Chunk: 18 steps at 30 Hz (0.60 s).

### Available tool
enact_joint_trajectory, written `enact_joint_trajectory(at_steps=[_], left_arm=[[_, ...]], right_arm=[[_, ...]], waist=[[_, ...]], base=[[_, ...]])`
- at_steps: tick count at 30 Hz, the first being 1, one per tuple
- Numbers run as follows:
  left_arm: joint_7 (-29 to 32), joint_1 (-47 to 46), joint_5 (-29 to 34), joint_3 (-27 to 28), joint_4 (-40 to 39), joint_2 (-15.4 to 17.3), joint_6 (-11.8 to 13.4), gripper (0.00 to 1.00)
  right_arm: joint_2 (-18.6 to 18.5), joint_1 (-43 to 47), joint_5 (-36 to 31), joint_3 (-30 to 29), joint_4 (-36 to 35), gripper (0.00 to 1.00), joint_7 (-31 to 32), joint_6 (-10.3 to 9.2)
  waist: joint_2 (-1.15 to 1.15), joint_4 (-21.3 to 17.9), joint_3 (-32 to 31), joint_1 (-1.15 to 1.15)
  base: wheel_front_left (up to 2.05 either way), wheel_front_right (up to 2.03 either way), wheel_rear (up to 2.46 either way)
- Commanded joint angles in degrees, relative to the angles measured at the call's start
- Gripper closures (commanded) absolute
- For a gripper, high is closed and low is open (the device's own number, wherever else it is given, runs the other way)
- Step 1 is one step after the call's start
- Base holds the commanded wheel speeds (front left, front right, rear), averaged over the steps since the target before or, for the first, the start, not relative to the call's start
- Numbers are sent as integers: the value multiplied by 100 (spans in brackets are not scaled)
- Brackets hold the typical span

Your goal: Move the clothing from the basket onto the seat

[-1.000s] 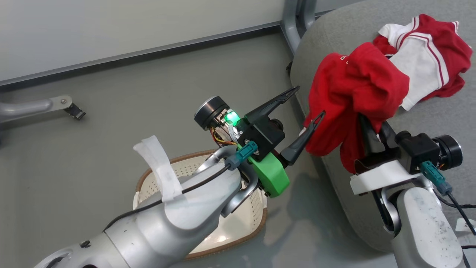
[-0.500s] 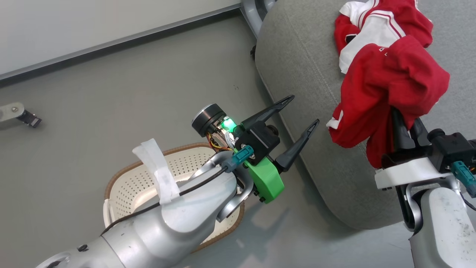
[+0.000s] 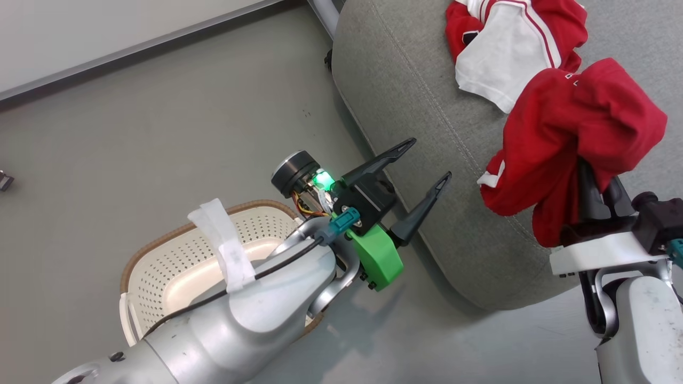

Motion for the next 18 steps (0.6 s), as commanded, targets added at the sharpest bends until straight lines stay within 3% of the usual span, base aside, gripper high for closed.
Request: enact_joint_trajectory(at_steps=[1, 11, 18], left_arm=[[-38, 90, 23, 40, 22, 66, -15, 0], [-45, 16, 168, 220, -43, 200, 40, 0], [-45, -199, 326, 364, -135, 298, 46, 0]], right_arm=[[-16, -21, 70, -40, -19, 100, -11, -3], [-32, -986, 51, -282, -171, 100, -10, -3], [-379, -2153, 81, -628, -218, 100, -10, -4]], waist=[[0, 0, 25, 0], [0, 156, 350, 0], [0, 315, 871, 0]], base=[[0, 0, 0], [0, 0, 0], [0, 0, 0]])
